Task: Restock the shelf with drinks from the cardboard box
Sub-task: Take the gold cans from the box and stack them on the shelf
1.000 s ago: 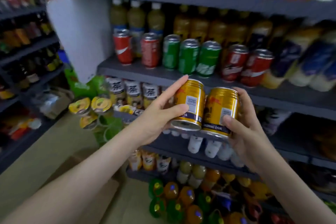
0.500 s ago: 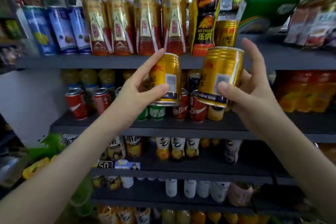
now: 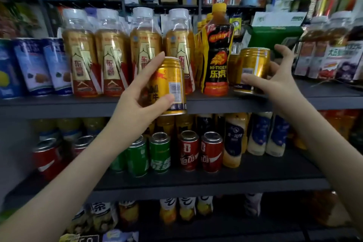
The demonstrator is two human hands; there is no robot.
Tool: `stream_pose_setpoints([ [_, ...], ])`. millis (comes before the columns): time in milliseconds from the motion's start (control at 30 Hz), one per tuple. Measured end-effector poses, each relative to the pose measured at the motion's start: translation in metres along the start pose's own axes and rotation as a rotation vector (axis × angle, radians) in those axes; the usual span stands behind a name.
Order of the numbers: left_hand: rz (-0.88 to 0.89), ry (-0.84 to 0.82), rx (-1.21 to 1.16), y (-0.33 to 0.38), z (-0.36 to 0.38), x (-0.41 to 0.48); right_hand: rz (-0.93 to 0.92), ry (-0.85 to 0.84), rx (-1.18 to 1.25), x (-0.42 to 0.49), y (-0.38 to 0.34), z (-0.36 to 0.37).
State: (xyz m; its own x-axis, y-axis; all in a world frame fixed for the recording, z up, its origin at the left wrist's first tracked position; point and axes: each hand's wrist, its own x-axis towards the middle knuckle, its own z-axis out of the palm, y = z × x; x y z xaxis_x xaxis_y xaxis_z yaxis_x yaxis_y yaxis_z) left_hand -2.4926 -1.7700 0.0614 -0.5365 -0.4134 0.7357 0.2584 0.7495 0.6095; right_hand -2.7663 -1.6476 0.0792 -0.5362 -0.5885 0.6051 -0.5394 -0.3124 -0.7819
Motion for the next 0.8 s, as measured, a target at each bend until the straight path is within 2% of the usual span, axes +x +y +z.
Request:
stream_pose_setpoints([
  [167, 0.062, -0.001, -0.008, -0.005, 0.025, 0.021, 0.065, -0.100, -0.072, 0.024, 0.013, -0.012],
  [300, 0.080, 0.001, -0.041, -0.001, 0.050, 0.029, 0.138, -0.276, -0.084, 0.034, 0.014, -0.021],
  [467, 0.089, 0.095, 0.006, 0.005, 0.090, 0.035, 0.144, -0.523, -0.185, 0.054, 0.010, -0.046],
  [533, 0.084, 0.134, 0.036, 0.009, 0.105, 0.038, 0.084, -0.539, -0.233, 0.063, 0.007, -0.052],
  [700, 0.073, 0.180, 0.122, 0.017, 0.139, 0.045, -0.158, -0.438, -0.485, 0.073, 0.005, -0.041],
  [800, 0.043, 0.244, 0.159, 0.022, 0.150, 0.042, -0.244, -0.473, -0.474, 0.079, 0.005, -0.040],
])
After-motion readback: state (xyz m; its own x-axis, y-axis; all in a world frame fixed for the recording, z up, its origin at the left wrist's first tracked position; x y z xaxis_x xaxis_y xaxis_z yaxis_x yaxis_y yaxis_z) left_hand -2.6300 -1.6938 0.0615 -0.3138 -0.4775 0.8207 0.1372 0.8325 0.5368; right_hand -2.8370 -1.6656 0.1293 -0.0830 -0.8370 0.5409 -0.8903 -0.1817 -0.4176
